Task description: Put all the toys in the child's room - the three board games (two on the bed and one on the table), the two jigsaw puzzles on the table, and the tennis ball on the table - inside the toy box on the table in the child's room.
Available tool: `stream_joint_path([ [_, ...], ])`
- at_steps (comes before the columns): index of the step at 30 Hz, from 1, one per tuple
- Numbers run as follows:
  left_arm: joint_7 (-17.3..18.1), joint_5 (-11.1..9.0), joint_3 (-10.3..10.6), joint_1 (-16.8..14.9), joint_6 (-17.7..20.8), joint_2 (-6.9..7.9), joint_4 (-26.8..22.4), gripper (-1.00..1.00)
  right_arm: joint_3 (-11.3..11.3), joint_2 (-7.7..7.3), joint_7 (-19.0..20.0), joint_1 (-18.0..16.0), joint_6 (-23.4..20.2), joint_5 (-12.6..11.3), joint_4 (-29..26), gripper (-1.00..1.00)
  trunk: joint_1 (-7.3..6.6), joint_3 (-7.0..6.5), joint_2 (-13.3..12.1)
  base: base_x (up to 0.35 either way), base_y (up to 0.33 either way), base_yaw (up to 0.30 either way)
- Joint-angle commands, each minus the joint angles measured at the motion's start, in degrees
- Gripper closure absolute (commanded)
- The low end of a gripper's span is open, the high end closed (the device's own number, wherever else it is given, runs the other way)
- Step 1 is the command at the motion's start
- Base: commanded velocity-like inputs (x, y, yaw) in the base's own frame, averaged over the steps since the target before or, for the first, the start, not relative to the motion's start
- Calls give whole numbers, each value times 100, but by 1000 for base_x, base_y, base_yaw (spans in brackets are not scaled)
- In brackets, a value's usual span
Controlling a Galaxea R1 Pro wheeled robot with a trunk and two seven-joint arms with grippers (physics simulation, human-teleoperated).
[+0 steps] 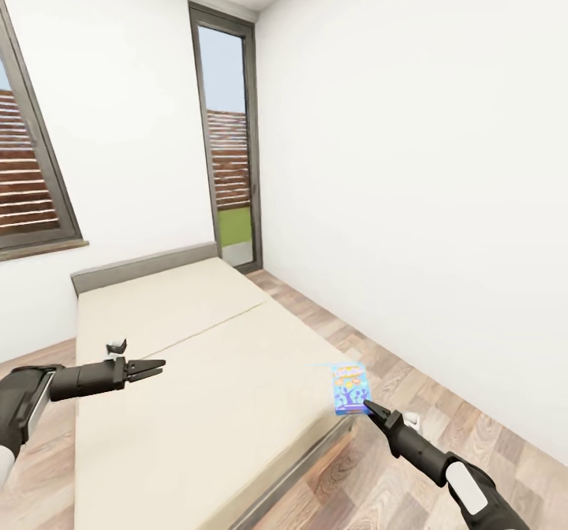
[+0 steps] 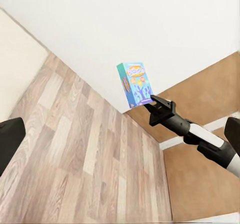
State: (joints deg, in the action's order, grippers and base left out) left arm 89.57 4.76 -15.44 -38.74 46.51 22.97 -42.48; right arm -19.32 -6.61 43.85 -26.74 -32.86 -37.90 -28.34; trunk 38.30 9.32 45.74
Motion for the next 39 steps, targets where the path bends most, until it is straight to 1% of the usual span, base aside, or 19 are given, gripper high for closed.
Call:
stream_joint_path([
  [1, 43, 51, -15, -5, 60, -2, -6, -100, -19, 2, 5, -7, -45, -34, 5, 100, -21, -13, -35, 0, 0, -276],
  [14, 43, 51, -18, -6, 60, -5, -6, -100, -19, 2, 1, -7, -45, -34, 13, 100, -307, -292, -556, 0, 0, -276],
  [22, 43, 51, -21, -6, 58, -4, -6, -100, -22, -97, 1, -7, -46, -41, 13, 100, -483, -464, -877, 0, 0, -276],
  [30, 43, 51, -21, -8, 52, -4, -6, -100, -34, -112, 1, -7, -60, -42, 13, 100, -658, -636, -1198, 0, 0, -276],
  [36, 43, 51, -19, -6, 51, -3, -6, -100, -191, -116, 6, -15, -85, -39, 13, 100, -790, -765, -1439, 0, 0, -276],
  [39, 43, 51, -17, -6, 51, -3, -6, -100, -277, -120, 8, -22, -204, -35, 10, 100, -856, -830, -1559, 0, 0, -276],
])
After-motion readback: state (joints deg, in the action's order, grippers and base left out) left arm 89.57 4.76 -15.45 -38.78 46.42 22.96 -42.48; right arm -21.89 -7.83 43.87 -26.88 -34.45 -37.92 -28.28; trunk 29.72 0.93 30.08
